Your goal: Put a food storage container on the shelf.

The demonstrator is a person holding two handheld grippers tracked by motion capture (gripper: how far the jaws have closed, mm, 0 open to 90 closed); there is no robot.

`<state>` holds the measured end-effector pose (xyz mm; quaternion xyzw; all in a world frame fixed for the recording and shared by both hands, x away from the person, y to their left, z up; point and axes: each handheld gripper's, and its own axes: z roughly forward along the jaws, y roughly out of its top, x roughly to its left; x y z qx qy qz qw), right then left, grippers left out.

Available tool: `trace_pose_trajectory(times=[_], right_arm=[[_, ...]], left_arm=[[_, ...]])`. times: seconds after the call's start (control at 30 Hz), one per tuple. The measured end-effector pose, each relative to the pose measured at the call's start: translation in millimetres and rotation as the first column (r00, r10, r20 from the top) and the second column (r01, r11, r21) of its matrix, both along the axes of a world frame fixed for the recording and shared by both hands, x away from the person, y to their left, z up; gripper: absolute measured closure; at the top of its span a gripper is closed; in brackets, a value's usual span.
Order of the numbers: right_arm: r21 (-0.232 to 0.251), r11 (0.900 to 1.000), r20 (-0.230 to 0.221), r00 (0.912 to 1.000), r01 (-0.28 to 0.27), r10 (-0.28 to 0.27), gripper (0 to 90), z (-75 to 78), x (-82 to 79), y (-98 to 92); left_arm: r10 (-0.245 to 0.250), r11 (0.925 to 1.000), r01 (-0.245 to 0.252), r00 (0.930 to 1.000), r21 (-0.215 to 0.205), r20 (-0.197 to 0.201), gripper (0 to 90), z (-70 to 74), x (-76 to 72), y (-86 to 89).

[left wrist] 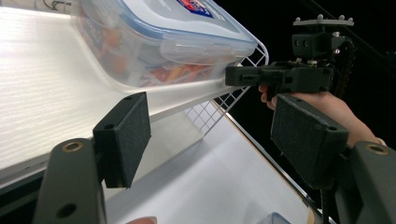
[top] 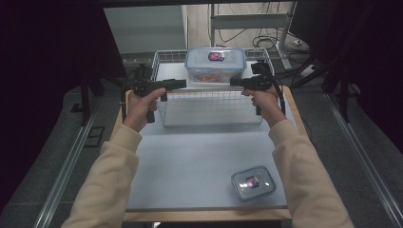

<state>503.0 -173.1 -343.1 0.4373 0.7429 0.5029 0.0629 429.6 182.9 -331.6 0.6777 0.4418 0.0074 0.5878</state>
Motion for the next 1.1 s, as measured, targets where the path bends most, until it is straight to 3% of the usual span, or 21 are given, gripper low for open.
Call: trace_pose_trajectory(times=[0.3,0.5,0.77,1.1], right_arm=[[0.01,0.999,-0.012,0.9994,0.034,-0.034,89.6,-0.7,8.3,-6.3],[0.027,0.999,0.001,0.9995,0.033,-0.033,89.6,1.6,2.5,-12.5],[0.037,0.999,0.027,0.9996,-0.012,0.011,89.6,3.8,-25.4,-26.4],[-0.009,0.997,0.028,0.9964,-0.079,0.079,89.6,-20.3,-68.8,-45.4]], left_arm=[[0.005,0.9999,-0.005,1.0,0.012,-0.003,27.9,-2.4,-1.0,1.8],[0.01,0.9998,-0.01,0.9999,0.015,-0.004,27.8,-3.5,-4.4,3.9],[0.001,0.9995,-0.001,0.9998,0.033,0.018,27.8,-8.2,-25.7,0.6],[-0.019,0.9998,0.019,0.9998,-0.008,0.005,27.7,-45.3,-62.8,1.4]])
